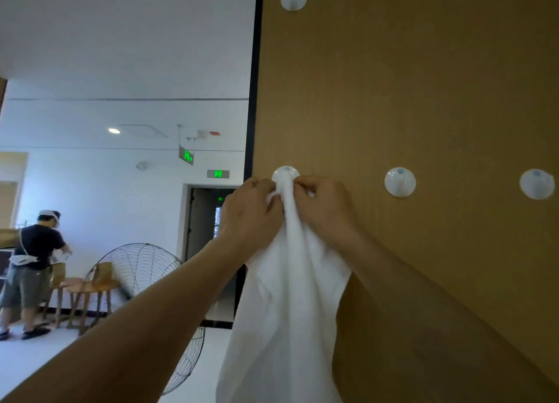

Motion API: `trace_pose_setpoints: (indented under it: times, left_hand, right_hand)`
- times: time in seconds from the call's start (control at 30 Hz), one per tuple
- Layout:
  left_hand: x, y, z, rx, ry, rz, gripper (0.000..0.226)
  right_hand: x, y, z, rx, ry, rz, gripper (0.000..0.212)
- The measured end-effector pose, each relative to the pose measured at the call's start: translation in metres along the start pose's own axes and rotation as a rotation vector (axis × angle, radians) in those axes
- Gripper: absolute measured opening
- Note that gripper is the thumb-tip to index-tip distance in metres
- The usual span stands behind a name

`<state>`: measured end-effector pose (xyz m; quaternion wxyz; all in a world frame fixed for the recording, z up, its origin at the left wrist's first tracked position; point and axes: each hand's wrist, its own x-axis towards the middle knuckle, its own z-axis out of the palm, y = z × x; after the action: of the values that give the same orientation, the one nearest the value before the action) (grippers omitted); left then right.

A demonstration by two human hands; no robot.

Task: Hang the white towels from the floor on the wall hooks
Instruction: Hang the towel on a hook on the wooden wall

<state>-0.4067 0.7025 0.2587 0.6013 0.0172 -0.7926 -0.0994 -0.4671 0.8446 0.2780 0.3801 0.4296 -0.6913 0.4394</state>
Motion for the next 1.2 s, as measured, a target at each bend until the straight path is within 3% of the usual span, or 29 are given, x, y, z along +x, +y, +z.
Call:
trace_pose_setpoints:
  times: [0.13,0.23,0.3,0.4,0.57,0.7,0.77,1.03,1.2]
  left_hand:
    - [0.006,0.004,-0.001,-0.128,0.032,-0.018,0.029]
    - [0.005,0.008,-0.003,-0.112,0.029,-0.010,0.016]
    - [0.002,0.012,-0.005,-0.243,0.037,-0.046,0.010]
    - [0.003,0.015,-0.010,-0.354,-0.056,-0.089,0.017]
    - [0.014,-0.002,-0.020,-0.239,-0.145,-0.055,0.037]
    - [0.011,-0.013,-0.017,-0.174,-0.209,0.036,0.028]
    - [0.008,-0.014,-0.015,-0.135,-0.213,0.074,0.015]
    - [-0.028,-0.023,-0.019,-0.366,-0.233,0.082,0.019]
    - [-0.050,-0.038,-0.027,-0.179,-0.129,0.211,0.031]
  right_hand:
    - [0.004,-0.002,-0.005,0.009,-0.063,0.080,0.035]
    - [0.001,-0.009,-0.009,-0.104,-0.064,0.023,0.027]
    - [0.000,-0.013,-0.010,-0.215,-0.049,-0.031,0.023]
    - [0.003,-0.017,-0.009,-0.297,-0.079,-0.060,0.022]
    - [0.010,-0.025,-0.008,-0.118,-0.009,0.056,0.020]
    - [0.010,-0.030,0.001,-0.097,0.047,0.118,0.021]
    - [0.008,-0.035,0.005,-0.107,0.044,0.182,0.017]
    - [-0.042,-0.060,0.017,-0.182,0.047,0.330,0.028]
    - [-0.086,-0.067,0.017,-0.341,-0.019,0.421,0.037]
